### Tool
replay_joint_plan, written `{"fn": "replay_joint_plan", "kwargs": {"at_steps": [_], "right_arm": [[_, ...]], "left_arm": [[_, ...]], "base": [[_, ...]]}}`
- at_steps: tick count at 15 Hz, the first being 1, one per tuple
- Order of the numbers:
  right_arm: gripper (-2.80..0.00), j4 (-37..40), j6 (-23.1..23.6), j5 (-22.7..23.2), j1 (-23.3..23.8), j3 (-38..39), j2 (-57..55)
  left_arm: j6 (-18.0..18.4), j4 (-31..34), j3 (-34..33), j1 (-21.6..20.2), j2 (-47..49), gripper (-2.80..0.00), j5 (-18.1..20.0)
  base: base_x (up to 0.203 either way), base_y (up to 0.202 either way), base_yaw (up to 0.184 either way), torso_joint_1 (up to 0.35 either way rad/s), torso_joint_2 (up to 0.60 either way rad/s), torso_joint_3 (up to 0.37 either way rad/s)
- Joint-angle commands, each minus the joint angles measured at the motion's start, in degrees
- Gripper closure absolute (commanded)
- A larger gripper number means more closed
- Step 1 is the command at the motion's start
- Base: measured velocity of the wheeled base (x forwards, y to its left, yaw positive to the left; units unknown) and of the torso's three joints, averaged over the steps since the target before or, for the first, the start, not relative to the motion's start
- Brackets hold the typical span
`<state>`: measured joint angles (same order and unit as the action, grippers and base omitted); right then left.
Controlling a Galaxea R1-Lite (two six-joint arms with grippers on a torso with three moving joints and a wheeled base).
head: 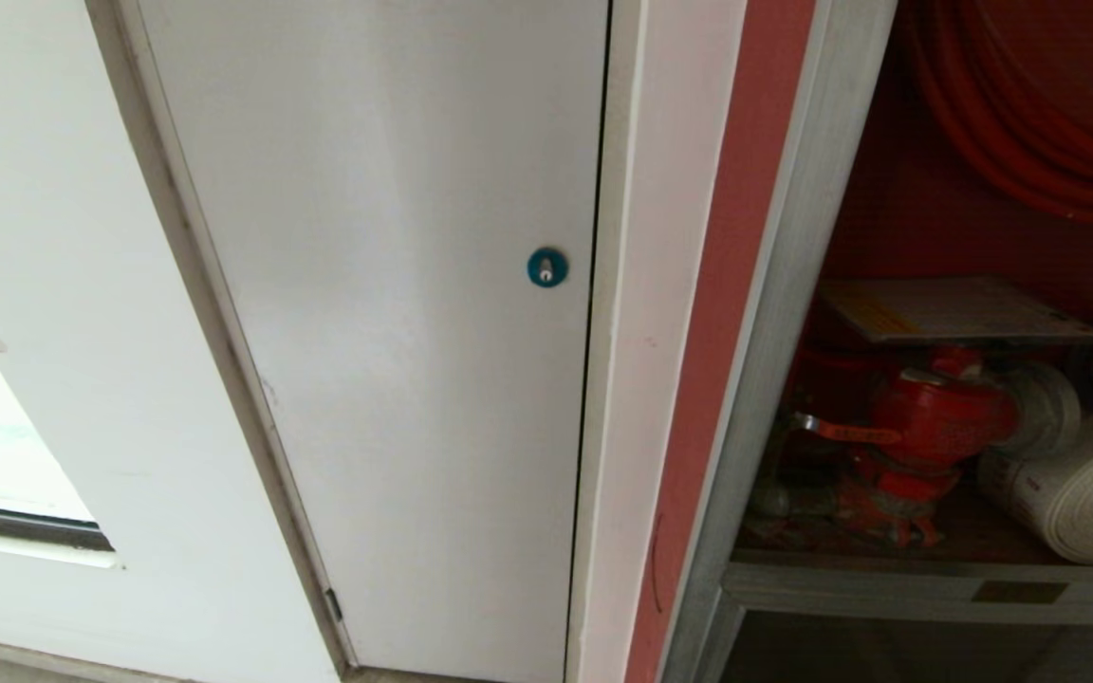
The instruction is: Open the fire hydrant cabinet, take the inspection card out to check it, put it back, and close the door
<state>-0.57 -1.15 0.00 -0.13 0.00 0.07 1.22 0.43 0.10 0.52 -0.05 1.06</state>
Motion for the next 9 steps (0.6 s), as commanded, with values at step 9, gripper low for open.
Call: {"fn": "replay_joint_plan", "kwargs": {"at_steps": [9], "right_arm": [[0.0, -0.04, 0.0, 0.0, -0.04, 0.26, -0.07]], "left_arm": [[0.01, 0.01, -0.01, 0.03, -0.04, 0.0, -0.01]], "base": [[0.0, 0.0, 0.0, 0.0, 0.0, 0.0]]}}
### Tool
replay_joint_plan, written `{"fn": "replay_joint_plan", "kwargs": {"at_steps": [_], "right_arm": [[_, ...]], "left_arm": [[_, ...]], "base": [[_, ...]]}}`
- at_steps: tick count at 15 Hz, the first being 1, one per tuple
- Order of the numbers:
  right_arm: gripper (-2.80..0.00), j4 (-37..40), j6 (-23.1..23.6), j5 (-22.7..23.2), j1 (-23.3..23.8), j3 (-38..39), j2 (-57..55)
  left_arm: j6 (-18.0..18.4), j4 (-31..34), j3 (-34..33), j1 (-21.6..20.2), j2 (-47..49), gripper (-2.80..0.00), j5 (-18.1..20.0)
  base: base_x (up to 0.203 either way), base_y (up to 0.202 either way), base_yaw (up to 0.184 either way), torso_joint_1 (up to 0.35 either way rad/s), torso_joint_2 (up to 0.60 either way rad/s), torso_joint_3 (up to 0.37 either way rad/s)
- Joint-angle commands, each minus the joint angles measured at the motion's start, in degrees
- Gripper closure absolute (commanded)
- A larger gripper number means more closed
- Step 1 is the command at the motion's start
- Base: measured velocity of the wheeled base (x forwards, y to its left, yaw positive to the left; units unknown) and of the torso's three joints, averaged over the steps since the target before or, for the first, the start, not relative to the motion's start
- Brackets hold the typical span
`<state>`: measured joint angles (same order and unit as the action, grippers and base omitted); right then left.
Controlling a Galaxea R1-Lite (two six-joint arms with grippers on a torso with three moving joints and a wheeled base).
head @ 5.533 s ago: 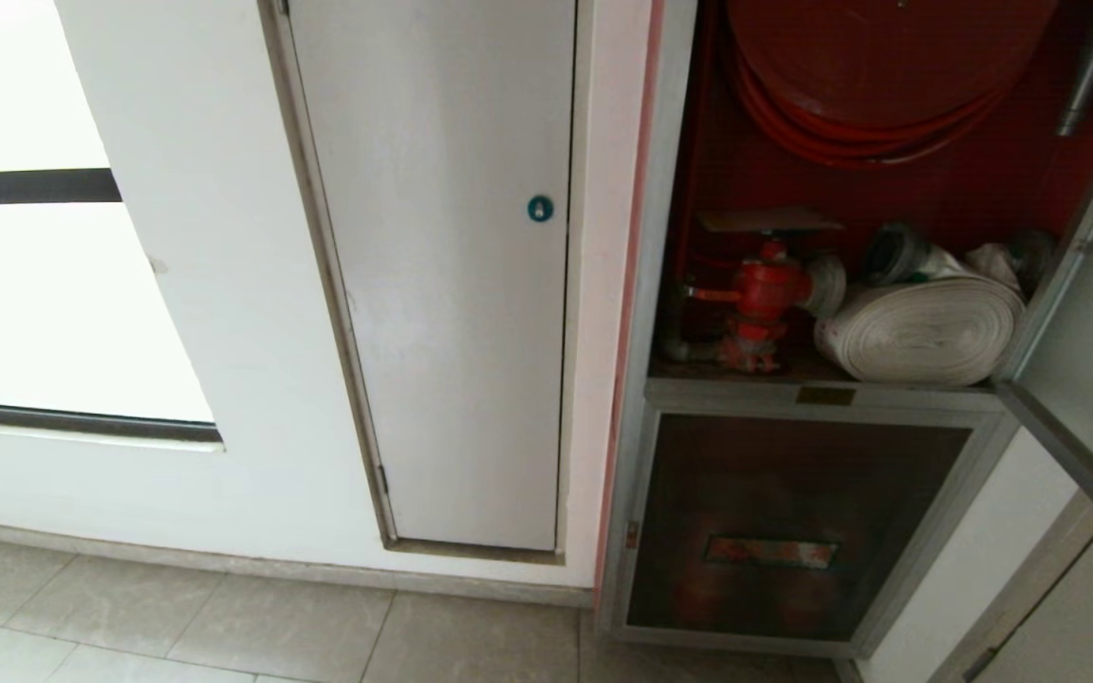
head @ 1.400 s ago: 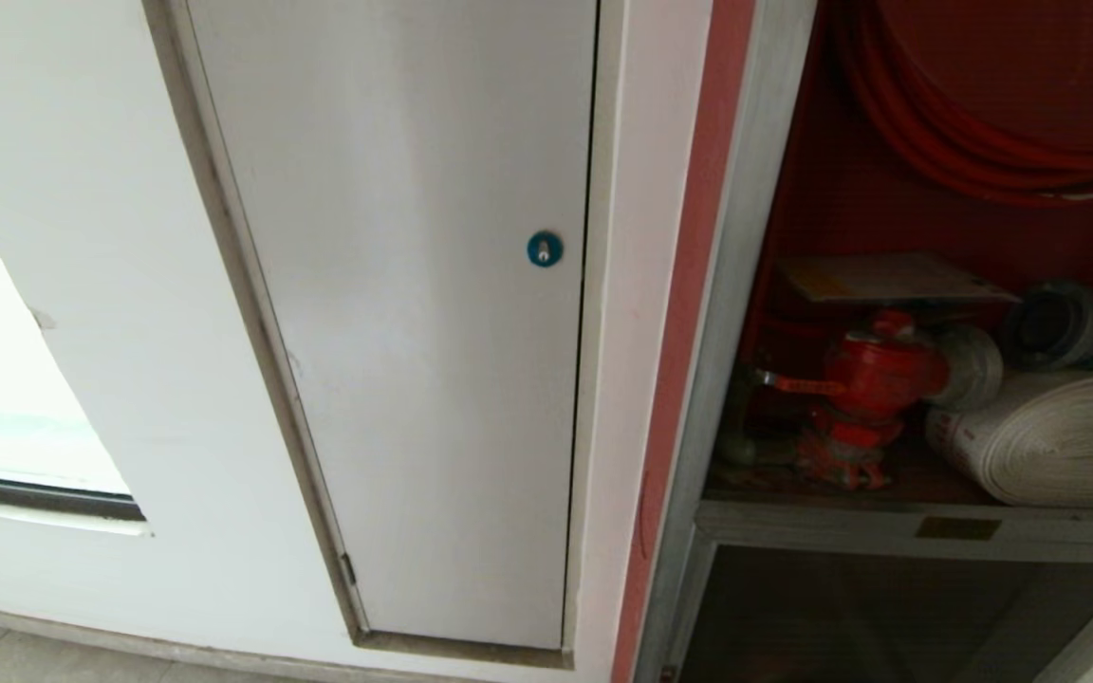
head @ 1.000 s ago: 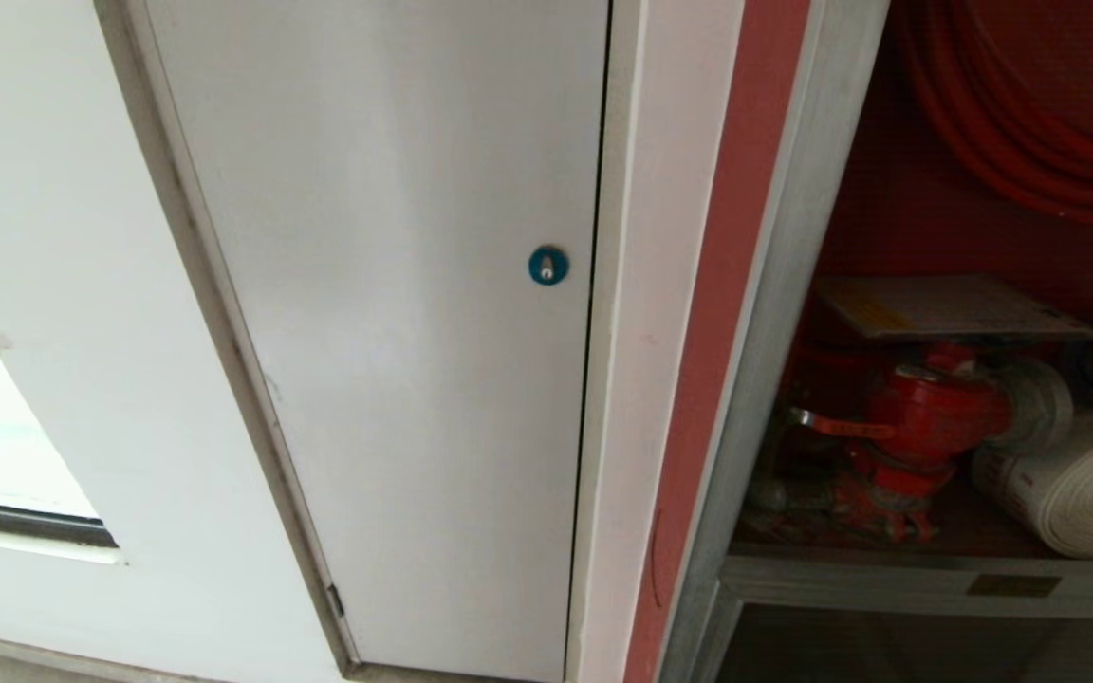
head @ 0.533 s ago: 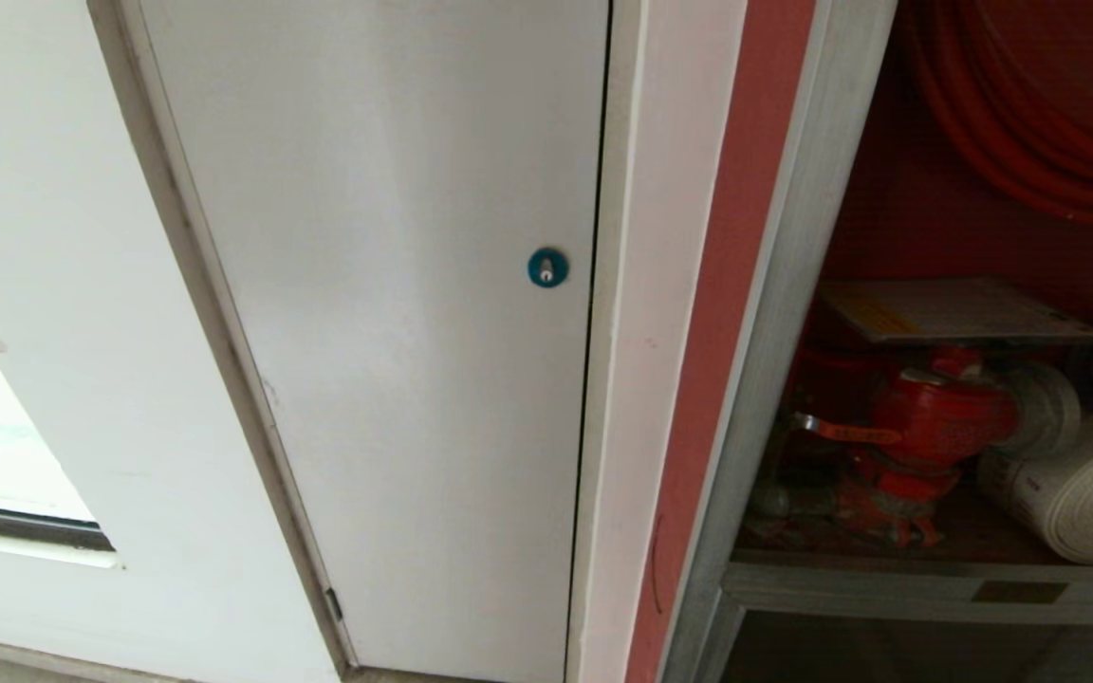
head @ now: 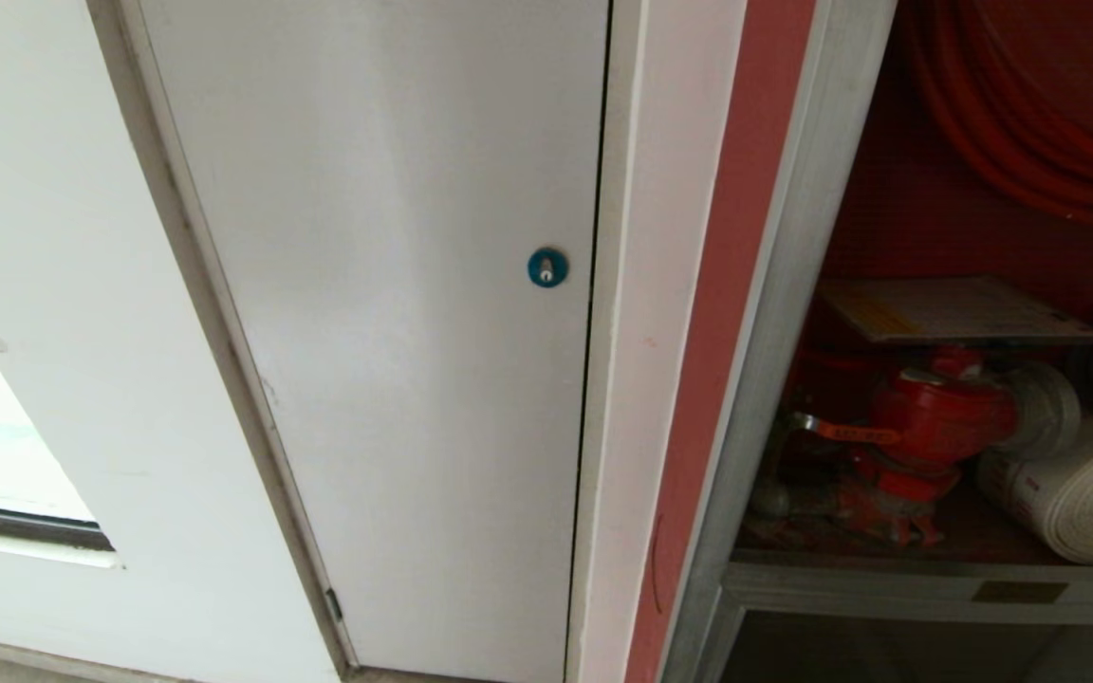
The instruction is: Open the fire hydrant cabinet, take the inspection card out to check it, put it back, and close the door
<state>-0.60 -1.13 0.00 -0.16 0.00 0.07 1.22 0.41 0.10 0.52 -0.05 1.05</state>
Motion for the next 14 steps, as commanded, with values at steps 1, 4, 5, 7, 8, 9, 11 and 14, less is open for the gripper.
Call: {"fn": "replay_joint_plan", "kwargs": {"at_steps": [1, 4, 5, 7, 8, 9, 11, 14], "right_arm": [[0.0, -0.02, -0.01, 0.0, -0.02, 0.26, -0.07], [0.0, -0.02, -0.01, 0.0, -0.02, 0.26, -0.07], [0.0, -0.02, -0.01, 0.0, -0.02, 0.26, -0.07], [0.0, -0.02, -0.01, 0.0, -0.02, 0.26, -0.07], [0.0, -0.02, -0.01, 0.0, -0.02, 0.26, -0.07], [0.0, -0.02, -0.1, 0.0, -0.02, 0.26, -0.07], [0.0, -0.02, -0.1, 0.0, 0.02, 0.26, -0.07], [0.0, -0.02, -0.08, 0.0, -0.02, 0.26, -0.07]], "left_arm": [[0.01, -0.02, -0.01, 0.0, -0.04, 0.0, 0.01], [0.01, -0.06, -0.01, 0.0, -0.04, 0.0, 0.01], [0.01, 0.02, -0.01, 0.0, -0.04, 0.0, 0.01], [0.01, 0.02, -0.01, 0.0, -0.04, 0.0, 0.01], [0.01, 0.02, -0.01, 0.0, -0.04, 0.0, 0.01], [0.01, 0.02, -0.01, 0.0, -0.04, 0.0, 0.01], [0.01, -0.01, -0.01, 0.0, -0.04, 0.0, 0.01], [0.01, 0.02, -0.01, 0.0, -0.04, 0.0, 0.01]], "base": [[0.0, 0.0, 0.0, 0.0, 0.0, 0.0], [0.0, 0.0, 0.0, 0.0, 0.0, 0.0], [0.0, 0.0, 0.0, 0.0, 0.0, 0.0], [0.0, 0.0, 0.0, 0.0, 0.0, 0.0], [0.0, 0.0, 0.0, 0.0, 0.0, 0.0], [0.0, 0.0, 0.0, 0.0, 0.0, 0.0], [0.0, 0.0, 0.0, 0.0, 0.0, 0.0], [0.0, 0.0, 0.0, 0.0, 0.0, 0.0]]}}
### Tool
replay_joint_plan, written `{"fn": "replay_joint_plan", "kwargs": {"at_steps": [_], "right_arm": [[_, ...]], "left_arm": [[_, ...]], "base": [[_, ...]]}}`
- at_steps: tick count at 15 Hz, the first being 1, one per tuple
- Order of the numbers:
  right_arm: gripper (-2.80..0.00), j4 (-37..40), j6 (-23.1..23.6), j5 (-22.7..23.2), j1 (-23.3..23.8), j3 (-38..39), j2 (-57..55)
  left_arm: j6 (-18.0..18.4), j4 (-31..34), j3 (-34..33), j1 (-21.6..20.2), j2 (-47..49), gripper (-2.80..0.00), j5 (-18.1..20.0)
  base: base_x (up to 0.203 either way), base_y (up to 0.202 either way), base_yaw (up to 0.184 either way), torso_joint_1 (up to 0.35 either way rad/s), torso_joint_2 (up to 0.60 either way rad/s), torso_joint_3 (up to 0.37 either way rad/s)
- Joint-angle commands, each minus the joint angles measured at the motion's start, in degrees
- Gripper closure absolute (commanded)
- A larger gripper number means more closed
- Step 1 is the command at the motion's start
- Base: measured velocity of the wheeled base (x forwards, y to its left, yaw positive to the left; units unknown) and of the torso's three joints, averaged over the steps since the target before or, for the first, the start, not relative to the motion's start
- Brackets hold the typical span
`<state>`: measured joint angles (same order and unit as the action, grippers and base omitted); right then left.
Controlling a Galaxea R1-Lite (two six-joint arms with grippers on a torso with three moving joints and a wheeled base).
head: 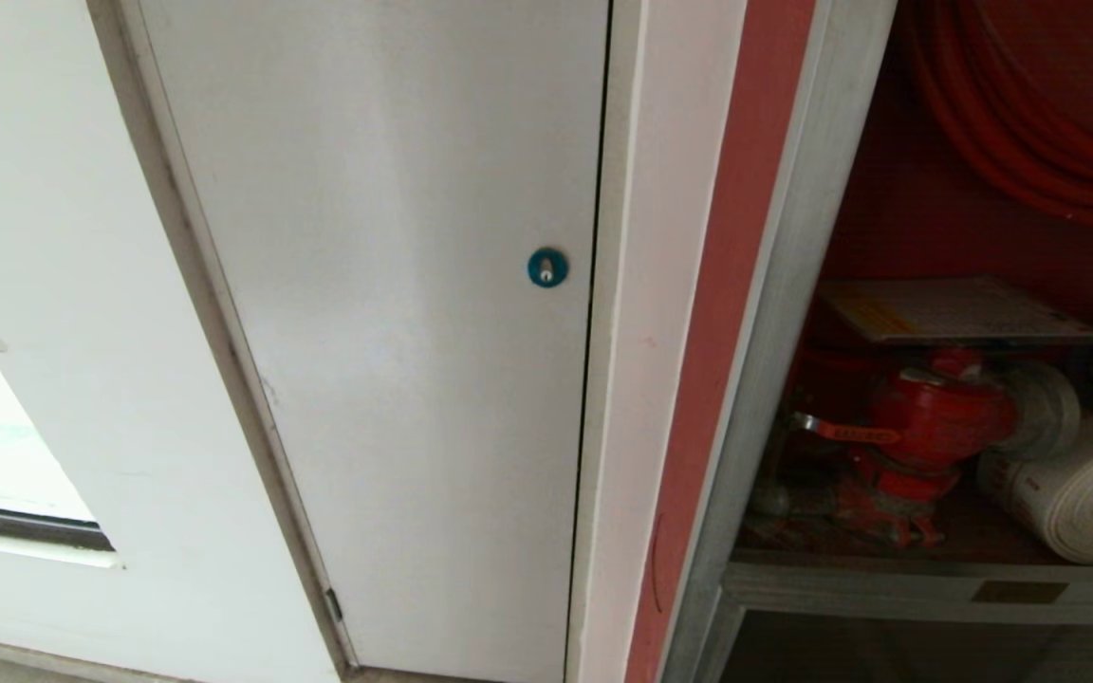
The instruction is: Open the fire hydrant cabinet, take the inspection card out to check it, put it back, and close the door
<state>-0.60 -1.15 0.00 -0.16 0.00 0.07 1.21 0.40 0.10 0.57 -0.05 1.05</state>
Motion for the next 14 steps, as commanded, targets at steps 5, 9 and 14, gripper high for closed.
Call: {"fn": "replay_joint_plan", "kwargs": {"at_steps": [5, 9, 14], "right_arm": [[0.0, -0.11, 0.44, 0.09, -0.02, 0.26, -0.07], [0.0, -0.11, 0.18, 0.09, -0.02, 0.26, -0.16], [0.0, 1.47, -0.35, -0.18, -0.11, -4.28, -2.39]], "left_arm": [[0.02, 0.04, -0.01, -0.05, -0.04, 0.0, 0.01], [0.02, 0.04, -0.01, -0.05, -0.04, 0.0, 0.01], [0.02, 0.04, -0.01, -0.05, -0.04, 0.0, 0.01]], "base": [[0.0, 0.0, 0.0, 0.0, 0.0, 0.0], [0.0, 0.0, 0.0, 0.0, 0.0, 0.0], [0.0, 0.0, 0.0, 0.0, 0.0, 0.0]]}}
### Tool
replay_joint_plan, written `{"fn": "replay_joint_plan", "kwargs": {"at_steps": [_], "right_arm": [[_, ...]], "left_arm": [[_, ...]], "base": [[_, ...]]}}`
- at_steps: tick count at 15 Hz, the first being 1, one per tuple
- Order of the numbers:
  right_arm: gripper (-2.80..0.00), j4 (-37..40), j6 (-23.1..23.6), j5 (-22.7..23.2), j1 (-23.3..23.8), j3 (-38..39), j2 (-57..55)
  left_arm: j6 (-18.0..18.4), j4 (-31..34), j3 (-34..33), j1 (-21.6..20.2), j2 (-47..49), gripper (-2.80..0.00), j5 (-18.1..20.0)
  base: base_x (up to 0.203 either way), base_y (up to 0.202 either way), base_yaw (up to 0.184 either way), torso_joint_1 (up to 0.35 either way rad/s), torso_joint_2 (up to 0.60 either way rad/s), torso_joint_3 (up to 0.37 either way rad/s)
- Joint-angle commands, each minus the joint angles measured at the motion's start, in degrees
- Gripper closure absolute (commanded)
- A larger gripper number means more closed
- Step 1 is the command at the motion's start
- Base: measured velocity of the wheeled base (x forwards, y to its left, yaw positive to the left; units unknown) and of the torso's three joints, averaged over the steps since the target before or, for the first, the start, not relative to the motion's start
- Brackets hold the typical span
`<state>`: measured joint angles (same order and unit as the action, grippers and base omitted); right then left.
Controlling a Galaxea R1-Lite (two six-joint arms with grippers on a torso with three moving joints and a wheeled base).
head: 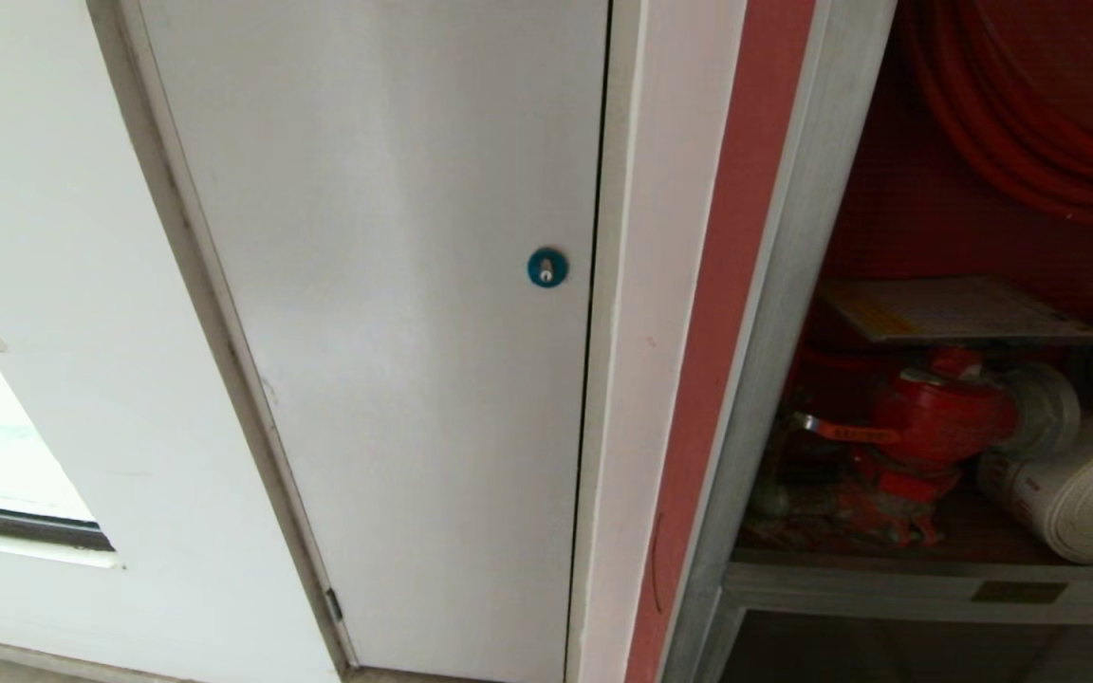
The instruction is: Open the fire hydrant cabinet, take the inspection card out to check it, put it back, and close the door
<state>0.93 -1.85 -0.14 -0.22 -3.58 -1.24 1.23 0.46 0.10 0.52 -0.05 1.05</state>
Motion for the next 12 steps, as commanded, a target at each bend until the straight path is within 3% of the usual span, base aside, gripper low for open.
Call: {"fn": "replay_joint_plan", "kwargs": {"at_steps": [1, 4, 12], "right_arm": [[0.0, 0.51, -1.59, 0.02, -0.09, -4.12, -4.6], [0.0, 0.92, -10.54, 1.71, -0.12, -14.18, -16.88], [0.0, 1.14, -52.09, 9.02, -0.21, -38.13, -50.76]], "left_arm": [[0.0, -0.02, -0.01, 0.0, -0.04, 0.0, 0.01], [0.0, -0.02, -0.01, 0.0, -0.04, 0.0, 0.01], [0.0, -0.02, -0.01, 0.0, -0.04, 0.0, 0.01]], "base": [[0.0, 0.0, 0.0, 0.0, 0.0, 0.0], [0.0, 0.0, 0.0, 0.0, 0.0, 0.0], [0.0, 0.0, 0.0, 0.0, 0.0, 0.0]]}}
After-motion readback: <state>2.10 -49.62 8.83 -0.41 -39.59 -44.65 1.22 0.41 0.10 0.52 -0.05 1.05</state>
